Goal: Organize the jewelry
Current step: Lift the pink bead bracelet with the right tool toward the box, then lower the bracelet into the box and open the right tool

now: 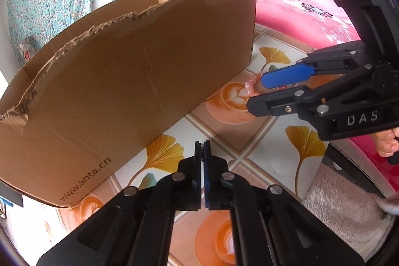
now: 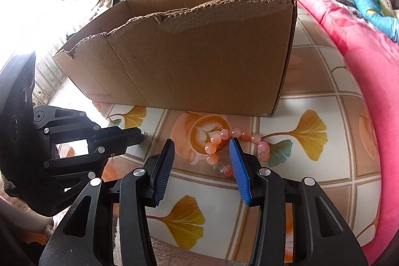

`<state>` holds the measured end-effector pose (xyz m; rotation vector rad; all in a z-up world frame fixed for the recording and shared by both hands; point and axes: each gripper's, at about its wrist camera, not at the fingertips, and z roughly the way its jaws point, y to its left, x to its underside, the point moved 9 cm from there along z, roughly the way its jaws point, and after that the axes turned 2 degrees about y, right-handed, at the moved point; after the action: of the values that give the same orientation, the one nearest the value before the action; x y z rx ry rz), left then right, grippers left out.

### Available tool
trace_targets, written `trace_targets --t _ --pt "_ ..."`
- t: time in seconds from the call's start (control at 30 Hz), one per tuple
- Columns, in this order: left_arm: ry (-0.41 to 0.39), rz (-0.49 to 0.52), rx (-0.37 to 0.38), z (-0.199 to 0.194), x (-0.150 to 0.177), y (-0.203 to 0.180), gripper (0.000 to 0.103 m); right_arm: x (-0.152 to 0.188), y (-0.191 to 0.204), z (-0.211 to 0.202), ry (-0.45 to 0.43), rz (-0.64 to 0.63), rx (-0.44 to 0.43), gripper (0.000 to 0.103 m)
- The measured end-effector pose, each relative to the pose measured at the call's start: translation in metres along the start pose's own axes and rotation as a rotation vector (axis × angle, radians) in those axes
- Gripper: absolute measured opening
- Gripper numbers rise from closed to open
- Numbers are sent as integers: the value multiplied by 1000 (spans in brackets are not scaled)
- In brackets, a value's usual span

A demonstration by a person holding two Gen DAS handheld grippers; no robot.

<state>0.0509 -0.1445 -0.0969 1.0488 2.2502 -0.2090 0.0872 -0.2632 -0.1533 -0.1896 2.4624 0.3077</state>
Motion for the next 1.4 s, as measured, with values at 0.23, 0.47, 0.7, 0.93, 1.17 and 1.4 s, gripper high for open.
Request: trace_targets --t 0.23,0.47,0.7,0.93,1.17,1.4 --pt "-61 -68 31 -19 -4 9 1 0 -2 -2 10 -28 -10 43" --pt "-107 -123 49 -39 -10 19 1 1 5 10 45 -79 43 41" --pt "-146 -136 66 -52 -16 21 1 -5 11 15 54 -146 138 23" --pt "-216 -160 76 -83 -28 23 1 -9 -4 -6 4 56 27 8" --pt "-303 -173 90 -126 -58 41 1 -27 -27 -56 -137 251 -146 7" --pt "-229 -241 94 -125 -81 94 1 -58 -33 -107 -275 232 -177 7"
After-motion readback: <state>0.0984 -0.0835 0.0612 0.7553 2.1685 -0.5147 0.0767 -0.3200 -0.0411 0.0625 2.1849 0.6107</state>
